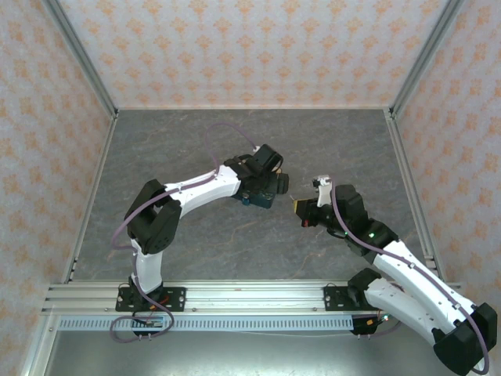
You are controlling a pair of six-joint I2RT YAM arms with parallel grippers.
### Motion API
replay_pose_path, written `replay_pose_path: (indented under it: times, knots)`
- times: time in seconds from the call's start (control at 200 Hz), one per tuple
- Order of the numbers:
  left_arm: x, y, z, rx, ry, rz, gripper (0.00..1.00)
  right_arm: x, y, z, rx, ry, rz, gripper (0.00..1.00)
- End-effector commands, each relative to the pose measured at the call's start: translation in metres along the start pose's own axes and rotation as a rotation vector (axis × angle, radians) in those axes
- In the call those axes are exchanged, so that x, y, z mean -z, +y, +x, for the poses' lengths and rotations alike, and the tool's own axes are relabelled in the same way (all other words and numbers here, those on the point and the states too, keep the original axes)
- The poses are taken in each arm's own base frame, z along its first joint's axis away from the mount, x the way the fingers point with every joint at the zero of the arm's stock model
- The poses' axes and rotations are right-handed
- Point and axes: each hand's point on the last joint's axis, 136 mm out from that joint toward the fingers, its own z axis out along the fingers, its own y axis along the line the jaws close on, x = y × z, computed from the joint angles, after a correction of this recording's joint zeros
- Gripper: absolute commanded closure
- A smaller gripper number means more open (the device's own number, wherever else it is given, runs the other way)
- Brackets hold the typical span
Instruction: Unlock the padlock with the key
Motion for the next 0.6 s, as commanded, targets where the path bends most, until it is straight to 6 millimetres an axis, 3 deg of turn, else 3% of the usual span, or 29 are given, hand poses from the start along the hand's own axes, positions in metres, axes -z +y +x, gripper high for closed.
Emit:
replay_pose_path:
  times: [0.0,0.195,0.315,0.455,0.596]
  knots:
    - [0.015,-0.010,-0.003,0.035,-0.009,0.054,0.12,0.004,0.002,-0.005,0.019,-0.012,0.007,1.00]
    - [0.065,-0.008,-0.026,-0.005,-0.144,0.074,0.11,0.001,0.000,-0.002,0.016,-0.001,0.006,1.00]
    - [0.098,0.004,-0.030,-0.045,-0.235,0.081,0.11,-0.009,0.005,-0.001,-0.002,0.010,-0.031,1.00]
    - [0.130,0.022,-0.023,-0.088,-0.360,0.106,0.11,-0.026,0.017,-0.003,-0.032,0.024,-0.109,1.00]
    - [0.149,0.036,-0.002,-0.117,-0.451,0.152,0.11,-0.043,0.026,-0.005,-0.034,0.071,-0.153,1.00]
